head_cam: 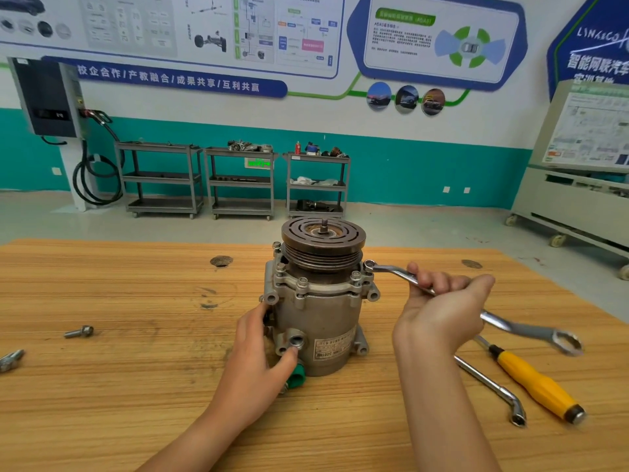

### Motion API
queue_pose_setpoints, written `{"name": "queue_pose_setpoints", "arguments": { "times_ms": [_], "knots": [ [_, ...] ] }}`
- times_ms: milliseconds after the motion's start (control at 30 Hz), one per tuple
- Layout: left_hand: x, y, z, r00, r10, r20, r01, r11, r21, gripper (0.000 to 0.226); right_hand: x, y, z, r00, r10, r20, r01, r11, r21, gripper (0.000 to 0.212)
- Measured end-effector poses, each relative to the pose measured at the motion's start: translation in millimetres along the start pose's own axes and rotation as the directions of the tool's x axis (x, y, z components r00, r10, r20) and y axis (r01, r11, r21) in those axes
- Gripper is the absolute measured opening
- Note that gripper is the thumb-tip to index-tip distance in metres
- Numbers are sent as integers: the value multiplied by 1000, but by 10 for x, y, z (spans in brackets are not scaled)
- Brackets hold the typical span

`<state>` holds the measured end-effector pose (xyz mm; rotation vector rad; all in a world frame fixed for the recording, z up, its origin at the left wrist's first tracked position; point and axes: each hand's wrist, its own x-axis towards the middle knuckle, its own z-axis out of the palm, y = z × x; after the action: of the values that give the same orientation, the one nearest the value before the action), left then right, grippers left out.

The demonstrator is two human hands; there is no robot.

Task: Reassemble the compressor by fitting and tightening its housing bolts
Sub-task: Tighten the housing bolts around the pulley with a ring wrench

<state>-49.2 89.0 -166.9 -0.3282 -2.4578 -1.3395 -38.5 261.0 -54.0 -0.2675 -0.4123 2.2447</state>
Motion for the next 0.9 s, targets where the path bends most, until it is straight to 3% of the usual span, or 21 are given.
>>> {"name": "queue_pose_setpoints", "arguments": {
  "times_ms": [200, 267, 433, 600, 767, 900],
  "knots": [
    [10, -3, -3, 1000, -11, 7, 11, 1000, 0, 74, -104, -245, 187, 995, -21, 95, 12, 995, 100, 47],
    [10, -6, -7, 1000, -12, 12, 12, 1000, -3, 75, 57, -380, 347, 992, -37, 124, 30, 998, 56, 45],
    [15, -18, -1, 1000, 0, 5, 0, 1000, -5, 76, 422, -255, 482, 993, 118, 20, -113, 982, -154, 42],
    [20, -34, 6, 1000, -2, 12, 2, 1000, -5, 77, 571, -80, 451, 967, 254, -32, -256, 949, -186, 35],
    [21, -42, 9, 1000, 2, 9, -2, 1000, -3, 77, 555, -22, 541, 990, 139, -13, -136, 946, -293, 37],
    [20, -46, 9, 1000, 8, 10, -8, 1000, -3, 77, 475, -41, 474, 997, 76, 3, -73, 967, -243, 39]
  ]
}}
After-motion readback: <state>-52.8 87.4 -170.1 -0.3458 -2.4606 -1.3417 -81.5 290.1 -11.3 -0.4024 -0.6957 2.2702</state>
